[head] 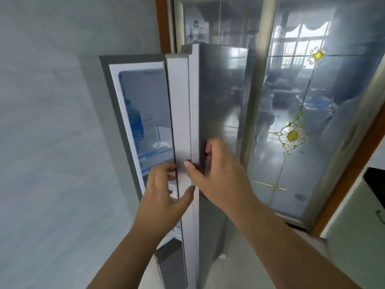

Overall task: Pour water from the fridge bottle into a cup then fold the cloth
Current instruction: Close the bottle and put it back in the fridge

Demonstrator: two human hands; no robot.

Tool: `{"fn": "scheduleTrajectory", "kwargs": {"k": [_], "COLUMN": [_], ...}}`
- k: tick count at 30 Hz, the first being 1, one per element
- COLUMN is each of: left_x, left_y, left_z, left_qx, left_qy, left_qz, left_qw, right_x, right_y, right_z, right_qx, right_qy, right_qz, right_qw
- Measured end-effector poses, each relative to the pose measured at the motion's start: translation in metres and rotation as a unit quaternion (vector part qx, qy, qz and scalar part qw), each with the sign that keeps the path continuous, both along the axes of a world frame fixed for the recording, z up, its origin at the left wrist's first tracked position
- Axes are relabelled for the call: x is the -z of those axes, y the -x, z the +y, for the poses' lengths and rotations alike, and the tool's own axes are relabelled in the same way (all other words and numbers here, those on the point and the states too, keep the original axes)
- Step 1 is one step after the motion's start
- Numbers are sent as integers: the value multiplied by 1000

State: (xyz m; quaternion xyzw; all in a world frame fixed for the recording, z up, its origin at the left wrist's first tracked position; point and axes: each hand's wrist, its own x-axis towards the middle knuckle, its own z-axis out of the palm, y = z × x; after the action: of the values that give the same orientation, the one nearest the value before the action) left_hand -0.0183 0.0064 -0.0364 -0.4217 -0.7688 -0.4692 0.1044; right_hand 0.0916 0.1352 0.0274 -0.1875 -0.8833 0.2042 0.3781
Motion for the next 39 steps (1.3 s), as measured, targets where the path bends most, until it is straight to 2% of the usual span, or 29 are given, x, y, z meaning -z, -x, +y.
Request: {"fn": "scheduleTrajectory", "kwargs": {"k": [4,10,17,20,26,30,33,36,39], "left_x": [2,-5,2,0,-9,-7,-5,-4,-6], "left_y": [23,63,103,129,178,193,190,180,167], "left_z": [-16,-20,-27,-30,-34,-34,-33,-32,-29], "left_qx": [-59,-74,-86,-93,-110,-95,-88,-92,-80], "left_qy": [20,43,45,47,65,64,44,4,-3], "left_qz": [-51,-86,-77,-80,-87,-84,-94,-77,-13], "left_qw": [997,993,992,991,988,990,991,993,997], "right_x": [-3,0,9,13,13,17,16,11,10], "right_y": [46,92,120,132,165,182,180,172,161], "right_z": [-19,-35,-36,-36,-47,-55,-56,-52,-45], "right_qx": [-23,-37,-59,-79,-82,-56,-49,-41,-13], "right_qy": [-19,7,-6,19,-6,1,-7,-3,-6], "right_qz": [-20,-8,-48,-58,-177,-148,-161,-164,-153], "right_qw": [999,999,997,995,981,987,986,986,988]}}
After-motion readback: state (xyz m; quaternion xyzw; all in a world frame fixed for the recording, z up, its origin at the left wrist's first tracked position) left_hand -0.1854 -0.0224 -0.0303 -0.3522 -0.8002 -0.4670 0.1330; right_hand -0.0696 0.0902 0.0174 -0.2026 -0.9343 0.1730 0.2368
